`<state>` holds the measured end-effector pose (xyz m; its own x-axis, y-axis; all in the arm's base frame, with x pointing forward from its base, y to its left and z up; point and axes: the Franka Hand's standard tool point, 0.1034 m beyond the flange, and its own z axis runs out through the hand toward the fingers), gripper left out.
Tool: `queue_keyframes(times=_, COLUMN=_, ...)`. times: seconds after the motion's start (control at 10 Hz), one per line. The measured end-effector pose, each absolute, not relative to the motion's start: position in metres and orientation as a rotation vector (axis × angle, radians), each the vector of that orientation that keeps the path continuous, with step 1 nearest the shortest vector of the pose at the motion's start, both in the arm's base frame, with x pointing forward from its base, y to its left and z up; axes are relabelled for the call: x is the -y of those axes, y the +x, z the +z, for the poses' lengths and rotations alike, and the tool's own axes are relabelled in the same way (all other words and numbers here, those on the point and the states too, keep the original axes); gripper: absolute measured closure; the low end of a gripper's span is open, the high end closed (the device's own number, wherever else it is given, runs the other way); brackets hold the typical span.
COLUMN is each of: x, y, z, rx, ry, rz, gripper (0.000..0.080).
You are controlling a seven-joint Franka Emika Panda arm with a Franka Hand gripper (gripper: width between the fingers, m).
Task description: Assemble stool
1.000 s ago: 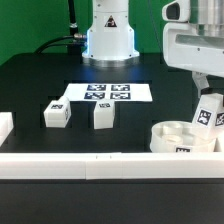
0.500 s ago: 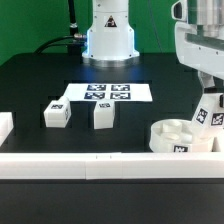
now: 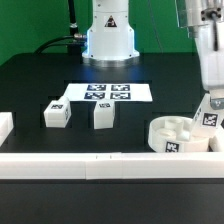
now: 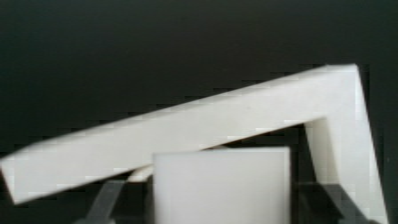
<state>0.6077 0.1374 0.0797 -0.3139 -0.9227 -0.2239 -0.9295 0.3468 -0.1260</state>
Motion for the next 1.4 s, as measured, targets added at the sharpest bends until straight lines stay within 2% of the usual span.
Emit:
queue_keyframes(times=0.5, x=-0.140, y=0.607, z=0.080, rx=-2.536, ry=-1.311, rz=0.108, gripper=0.0465)
queue_keyframes(times=0.6, x=-0.140, y=0.606, z=0.080, rx=-2.531, ry=-1.314, rz=0.112, gripper=0.0408)
queue_keyframes(times=0.7, x=-0.141, y=0.605, z=0.081, rx=-2.506, ry=-1.372, rz=0.116, gripper=0.0408)
queue_keyframes(times=0.8, x=-0.138, y=0.605, z=0.090, rx=-2.477, ry=-1.432, rz=0.136, gripper=0.0262)
queue_keyframes(times=0.9, x=-0.135, y=0.605, z=0.101, rx=-2.441, ry=-1.469, rz=0.128, gripper=0.0186)
queue_keyframes(times=1.2, x=-0.119, y=0.601, z=0.129, rx=-2.340, ry=-1.572, rz=0.089, gripper=0.0152)
queue_keyframes(times=1.4, x=-0.120, y=0.600, z=0.124, rx=-2.343, ry=-1.579, rz=0.091, gripper=0.0151)
